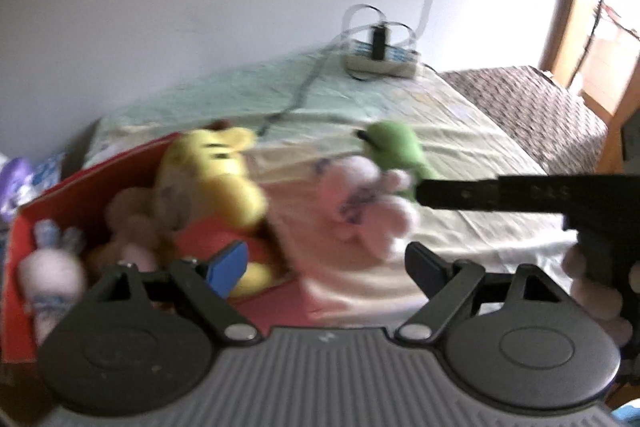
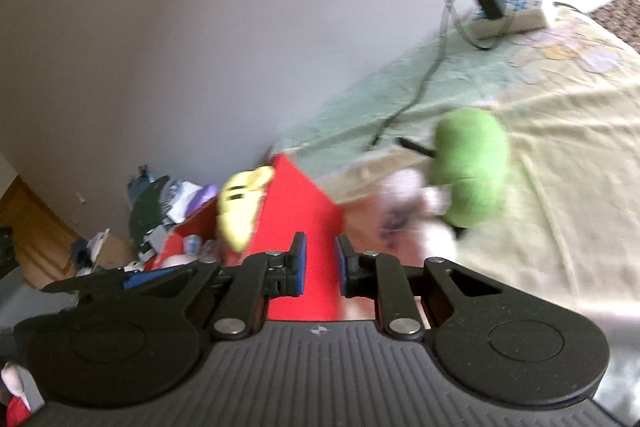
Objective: Organize objects
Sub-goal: 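Withdraw the right tool toward the white bunny with checked bow, then close the right tool on the white bunny's head, then lift the white bunny with the right tool and carry it toward the red box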
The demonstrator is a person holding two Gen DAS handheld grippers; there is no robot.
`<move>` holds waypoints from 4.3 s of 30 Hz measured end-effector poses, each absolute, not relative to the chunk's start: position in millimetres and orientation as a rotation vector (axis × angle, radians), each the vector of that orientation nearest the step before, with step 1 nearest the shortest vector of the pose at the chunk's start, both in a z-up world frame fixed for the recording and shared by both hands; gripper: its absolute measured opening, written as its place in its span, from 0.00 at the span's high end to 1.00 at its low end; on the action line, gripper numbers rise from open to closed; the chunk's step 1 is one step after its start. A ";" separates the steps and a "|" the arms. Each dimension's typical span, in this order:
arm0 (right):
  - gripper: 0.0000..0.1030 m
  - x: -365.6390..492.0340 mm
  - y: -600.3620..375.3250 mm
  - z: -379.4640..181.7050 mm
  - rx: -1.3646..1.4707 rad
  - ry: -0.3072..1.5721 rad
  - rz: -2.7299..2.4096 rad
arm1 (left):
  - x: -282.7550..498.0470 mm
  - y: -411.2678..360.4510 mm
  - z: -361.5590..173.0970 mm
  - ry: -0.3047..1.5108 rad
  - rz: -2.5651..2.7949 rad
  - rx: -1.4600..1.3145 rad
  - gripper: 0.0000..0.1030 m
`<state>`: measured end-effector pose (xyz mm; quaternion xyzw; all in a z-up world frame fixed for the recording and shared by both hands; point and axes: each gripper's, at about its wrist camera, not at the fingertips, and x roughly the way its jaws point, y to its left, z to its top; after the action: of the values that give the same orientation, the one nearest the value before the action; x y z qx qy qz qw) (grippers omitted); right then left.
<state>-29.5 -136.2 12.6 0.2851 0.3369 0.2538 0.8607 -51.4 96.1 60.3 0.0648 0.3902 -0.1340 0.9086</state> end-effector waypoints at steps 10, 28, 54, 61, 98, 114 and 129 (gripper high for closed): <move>0.76 -3.8 -175.6 -22.2 0.674 0.816 0.472 | -19.9 25.2 3.6 0.882 -0.313 0.236 0.17; 0.63 59.3 -160.5 -65.7 0.703 0.967 0.557 | 40.7 22.9 -67.9 1.029 -0.170 0.174 0.40; 0.77 11.5 -167.3 -55.9 0.653 1.033 0.667 | -17.7 26.4 -51.4 1.056 -0.381 0.092 0.59; 0.77 -19.6 -172.3 -58.7 0.647 1.087 0.682 | -49.8 38.4 -51.0 1.081 -0.468 0.024 0.59; 0.57 27.2 -160.0 -77.8 0.597 1.123 0.786 | -10.5 52.9 -57.0 1.127 -0.421 -0.274 0.28; 0.65 1.3 -165.9 -71.9 0.578 1.095 0.773 | -22.1 57.4 -52.9 1.123 -0.455 -0.311 0.22; 0.66 -31.3 -177.8 -38.5 0.631 0.991 0.772 | -48.2 44.9 -15.4 1.019 -0.497 -0.200 0.26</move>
<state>-31.3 -177.8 -38.5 0.2900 0.4559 0.3548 0.7630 -48.2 44.9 -15.4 -0.0948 0.4820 -0.2352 0.8387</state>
